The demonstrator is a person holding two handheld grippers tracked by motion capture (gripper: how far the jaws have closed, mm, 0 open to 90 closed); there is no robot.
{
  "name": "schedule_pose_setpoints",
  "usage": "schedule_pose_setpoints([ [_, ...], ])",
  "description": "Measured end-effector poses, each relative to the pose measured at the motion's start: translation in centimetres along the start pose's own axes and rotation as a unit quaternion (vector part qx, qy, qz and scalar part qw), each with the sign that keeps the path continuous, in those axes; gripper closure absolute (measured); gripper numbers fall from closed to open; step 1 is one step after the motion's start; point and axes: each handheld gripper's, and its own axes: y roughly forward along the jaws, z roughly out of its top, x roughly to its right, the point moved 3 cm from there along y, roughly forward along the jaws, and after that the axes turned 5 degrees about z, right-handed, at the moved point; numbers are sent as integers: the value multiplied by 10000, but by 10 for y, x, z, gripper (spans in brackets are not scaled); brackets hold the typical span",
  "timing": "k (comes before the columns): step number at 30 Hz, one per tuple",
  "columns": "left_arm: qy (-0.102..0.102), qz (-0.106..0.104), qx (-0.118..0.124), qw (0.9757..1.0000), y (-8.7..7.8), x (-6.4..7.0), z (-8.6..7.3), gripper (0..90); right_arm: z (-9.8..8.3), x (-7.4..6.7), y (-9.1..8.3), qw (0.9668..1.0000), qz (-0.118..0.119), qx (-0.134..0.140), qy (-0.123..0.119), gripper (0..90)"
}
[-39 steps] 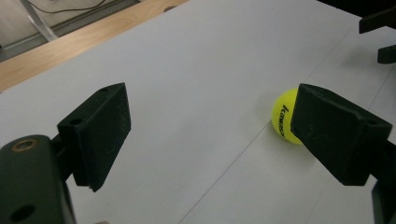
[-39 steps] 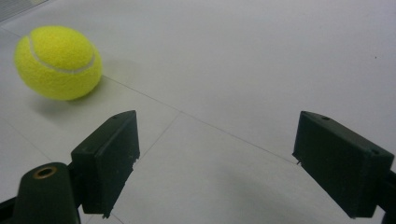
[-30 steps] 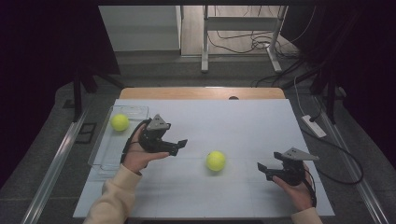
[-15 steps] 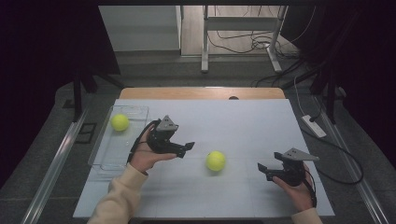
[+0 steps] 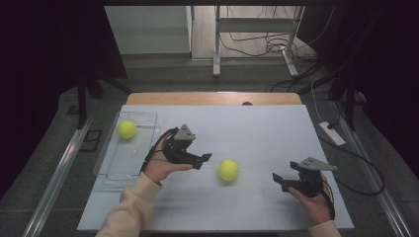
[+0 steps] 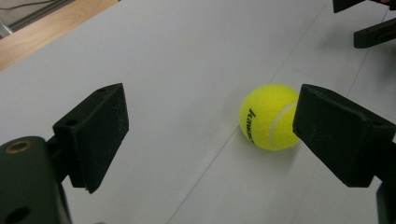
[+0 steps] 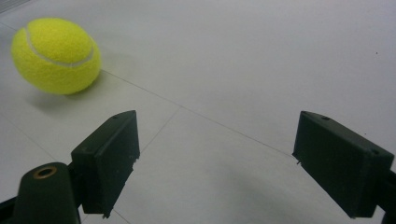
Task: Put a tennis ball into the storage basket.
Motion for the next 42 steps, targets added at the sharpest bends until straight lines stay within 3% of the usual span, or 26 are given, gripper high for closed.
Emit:
schedule_pose_setpoints([
  [16, 266, -230, -165, 9992, 17, 19, 5, 105, 0, 0, 0, 10000, -13, -7, -26, 146],
  [42, 331, -578, -449, 9968, 41, 34, 4, 79, -1, 0, 1, 10000, -19, -47, -29, 146],
])
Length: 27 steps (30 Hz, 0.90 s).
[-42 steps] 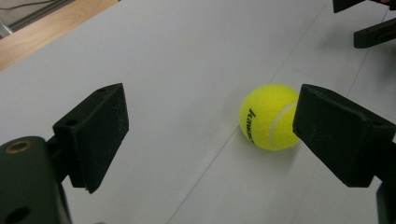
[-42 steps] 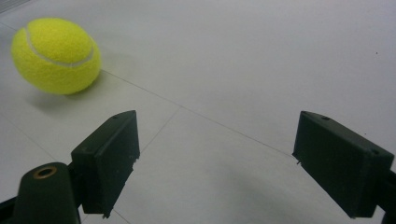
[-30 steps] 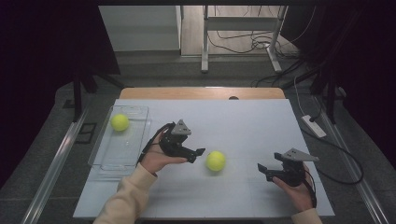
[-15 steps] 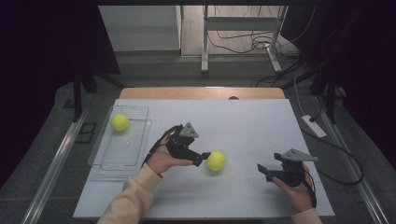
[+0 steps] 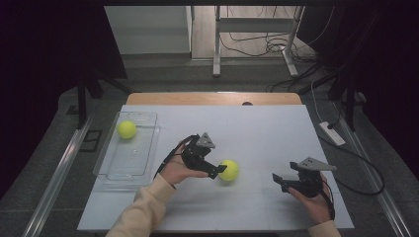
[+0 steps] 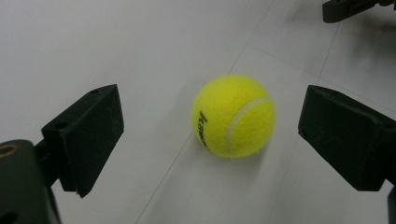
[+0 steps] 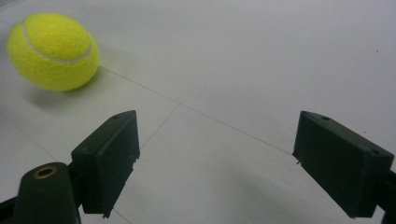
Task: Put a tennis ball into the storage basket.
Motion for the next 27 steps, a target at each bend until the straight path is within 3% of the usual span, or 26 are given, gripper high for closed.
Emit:
schedule_pose_setpoints([
  [27, 175, -207, -406, 9988, 30, 12, 1, 60, 0, 0, 0, 10000, 10, 1, 5, 146],
])
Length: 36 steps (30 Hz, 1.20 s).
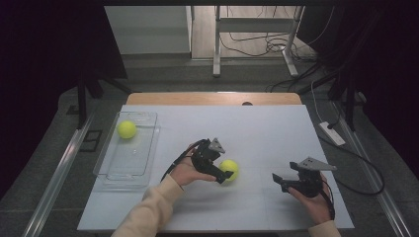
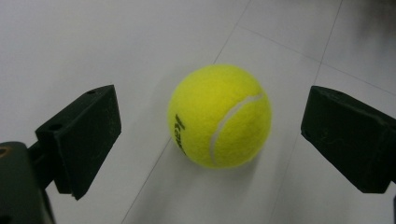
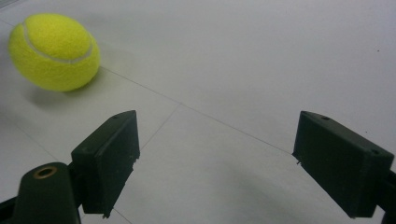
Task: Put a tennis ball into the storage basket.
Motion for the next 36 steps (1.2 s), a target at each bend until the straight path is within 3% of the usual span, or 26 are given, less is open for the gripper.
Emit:
schedule_pose_setpoints([
  [23, 200, -115, -407, 9989, 31, 11, 1, 59, 0, 0, 0, 10000, 5, -12, 4, 146],
  [28, 303, -77, -412, 9987, 35, 12, -1, 116, 0, 0, 0, 10000, 1, -10, -1, 146],
  [31, 428, 84, -390, 9983, 36, 13, -1, 189, 0, 1, 0, 10000, -4, -7, 4, 146],
  [32, 422, 162, -365, 9983, 35, 13, -1, 259, -1, 1, 0, 10000, -6, -2, 13, 146],
  [36, 425, 171, -376, 9982, 34, 13, -1, 268, -1, 1, 0, 10000, -8, -11, 13, 146],
])
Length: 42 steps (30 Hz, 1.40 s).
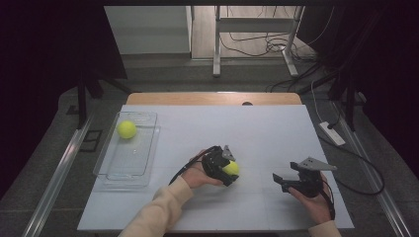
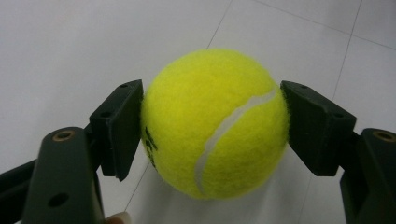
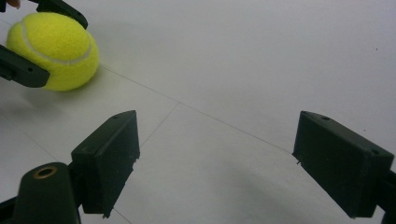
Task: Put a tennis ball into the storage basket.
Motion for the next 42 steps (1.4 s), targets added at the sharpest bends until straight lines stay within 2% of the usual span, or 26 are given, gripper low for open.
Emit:
schedule_pose_setpoints([
  [5, 31, 20, 30, 10000, -1, 1, 1, 273, 0, 0, 0, 10000, -4, 1, -2, 146],
  [18, -105, 26, 304, 9995, -17, -4, -2, 274, 0, 0, -1, 10000, -15, 33, 12, 148],
  [23, -165, 77, 448, 9988, -24, -7, -4, 274, 0, 0, -1, 10000, -16, 50, 1, 148],
  [42, -291, 253, 728, 9966, -44, -11, -11, 274, 1, -1, -2, 10000, -52, 83, -13, 149],
])
